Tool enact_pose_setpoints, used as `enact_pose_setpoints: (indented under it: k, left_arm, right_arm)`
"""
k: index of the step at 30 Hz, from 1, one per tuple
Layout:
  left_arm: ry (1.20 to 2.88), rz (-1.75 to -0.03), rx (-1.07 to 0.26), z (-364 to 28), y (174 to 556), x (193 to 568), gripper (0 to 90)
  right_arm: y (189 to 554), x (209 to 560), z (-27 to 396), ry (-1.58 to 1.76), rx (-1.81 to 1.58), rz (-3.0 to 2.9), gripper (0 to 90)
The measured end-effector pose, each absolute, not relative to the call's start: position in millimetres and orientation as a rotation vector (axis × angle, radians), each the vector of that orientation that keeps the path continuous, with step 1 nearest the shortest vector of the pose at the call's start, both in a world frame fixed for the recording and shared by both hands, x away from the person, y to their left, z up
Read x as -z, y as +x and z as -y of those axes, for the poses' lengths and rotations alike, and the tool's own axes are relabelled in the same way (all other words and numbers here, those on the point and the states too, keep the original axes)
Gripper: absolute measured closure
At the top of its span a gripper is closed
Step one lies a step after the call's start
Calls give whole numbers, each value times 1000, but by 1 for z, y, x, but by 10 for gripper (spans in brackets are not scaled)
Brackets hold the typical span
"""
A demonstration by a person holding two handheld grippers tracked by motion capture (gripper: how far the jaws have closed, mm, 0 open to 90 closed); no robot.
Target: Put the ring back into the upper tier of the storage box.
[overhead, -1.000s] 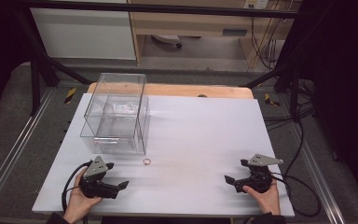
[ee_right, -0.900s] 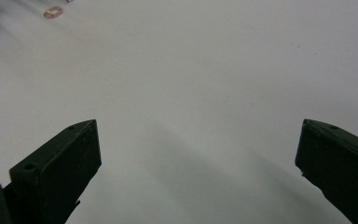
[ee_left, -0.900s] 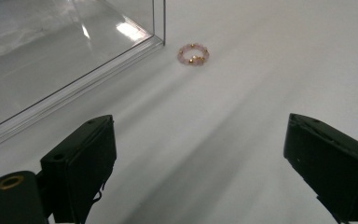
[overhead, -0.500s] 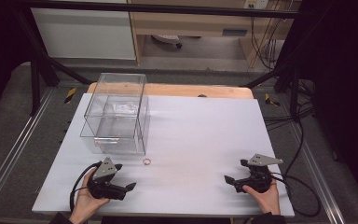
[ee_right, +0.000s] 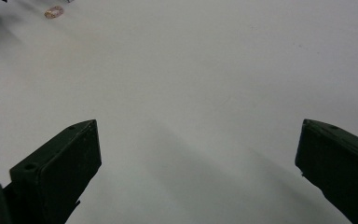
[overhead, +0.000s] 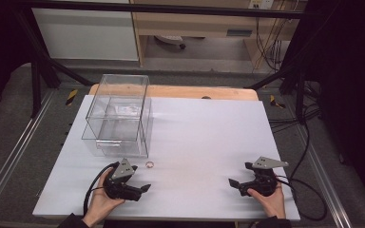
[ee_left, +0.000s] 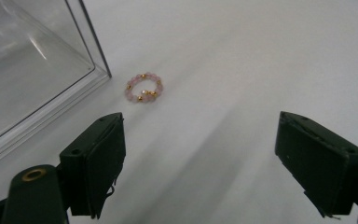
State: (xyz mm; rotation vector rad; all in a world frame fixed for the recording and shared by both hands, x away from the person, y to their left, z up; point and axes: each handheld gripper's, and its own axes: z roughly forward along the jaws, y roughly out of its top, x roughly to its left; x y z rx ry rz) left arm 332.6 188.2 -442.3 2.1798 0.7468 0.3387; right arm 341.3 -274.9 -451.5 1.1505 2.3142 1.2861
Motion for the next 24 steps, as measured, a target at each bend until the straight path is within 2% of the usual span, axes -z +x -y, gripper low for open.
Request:
enact_pose_setpoints:
  k: [4, 24]
  left_arm:
    - [2197, -731, -337, -180, 335, 443, 157]
    - [2239, -715, -399, -148, 347, 445, 276]
  right_arm:
    - [341, 452, 275, 1149, -1284, -2319, 6]
    - [341, 451, 275, 1151, -1287, -2319, 7]
